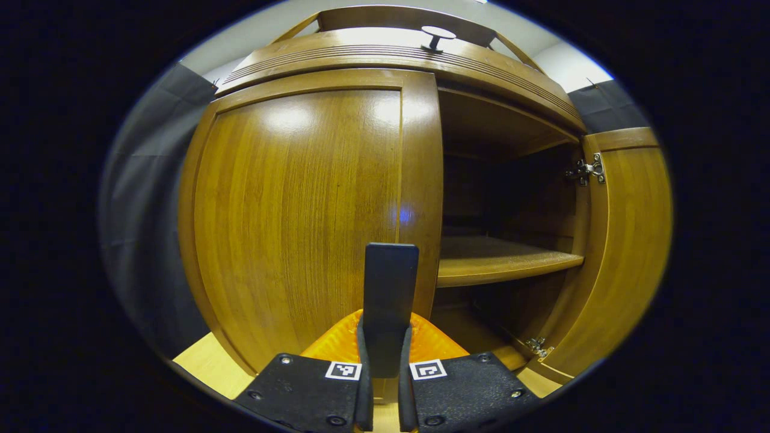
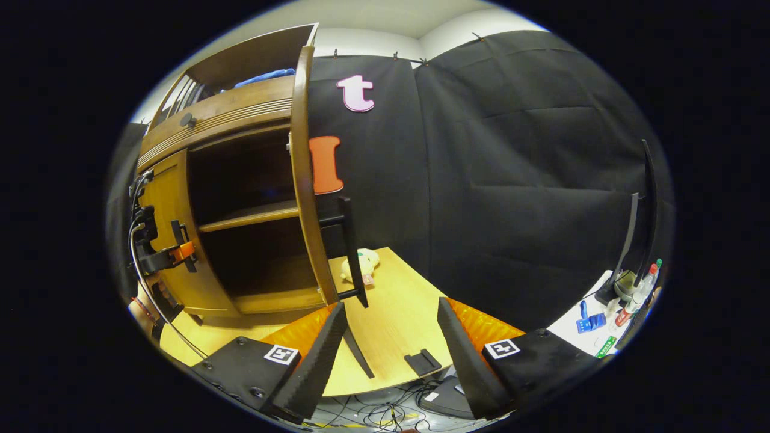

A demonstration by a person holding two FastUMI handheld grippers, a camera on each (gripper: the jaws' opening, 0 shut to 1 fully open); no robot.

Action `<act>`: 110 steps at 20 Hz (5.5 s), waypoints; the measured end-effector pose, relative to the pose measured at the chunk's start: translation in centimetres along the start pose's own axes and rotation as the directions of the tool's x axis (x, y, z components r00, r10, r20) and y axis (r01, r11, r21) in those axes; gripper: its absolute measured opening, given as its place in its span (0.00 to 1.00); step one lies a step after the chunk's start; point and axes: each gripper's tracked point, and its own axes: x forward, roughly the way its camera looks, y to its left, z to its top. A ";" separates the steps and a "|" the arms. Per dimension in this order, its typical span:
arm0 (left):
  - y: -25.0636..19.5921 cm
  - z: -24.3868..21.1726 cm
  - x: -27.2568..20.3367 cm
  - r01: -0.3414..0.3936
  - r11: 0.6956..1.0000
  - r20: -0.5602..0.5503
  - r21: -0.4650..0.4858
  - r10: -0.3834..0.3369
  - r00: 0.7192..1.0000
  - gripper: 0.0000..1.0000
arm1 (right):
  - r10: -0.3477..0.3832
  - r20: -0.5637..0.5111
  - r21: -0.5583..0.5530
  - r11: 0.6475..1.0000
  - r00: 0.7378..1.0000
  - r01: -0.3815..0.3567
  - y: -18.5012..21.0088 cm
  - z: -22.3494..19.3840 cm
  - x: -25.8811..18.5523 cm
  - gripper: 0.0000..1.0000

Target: Open the right door of the double-door shoe cabinet with the right hand, and open the left door with the left hand.

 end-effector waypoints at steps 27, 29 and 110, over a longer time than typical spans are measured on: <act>0.7 1.7 -2.7 -0.031 0.999 0.023 -0.038 0.032 0.999 0.16 | 0.145 -0.034 -0.014 0.989 0.989 -0.145 4.2 -2.0 -1.1 0.97; 0.8 1.6 -2.8 -0.044 0.998 0.025 -0.034 0.044 0.999 0.16 | 0.157 -0.041 -0.010 0.987 0.987 -0.157 4.8 -2.2 -0.8 0.97; 13.6 6.8 -18.6 -0.104 0.994 0.025 -0.045 0.106 0.994 0.25 | 0.188 0.085 -0.149 0.973 0.979 -0.174 22.1 -1.8 -12.3 0.89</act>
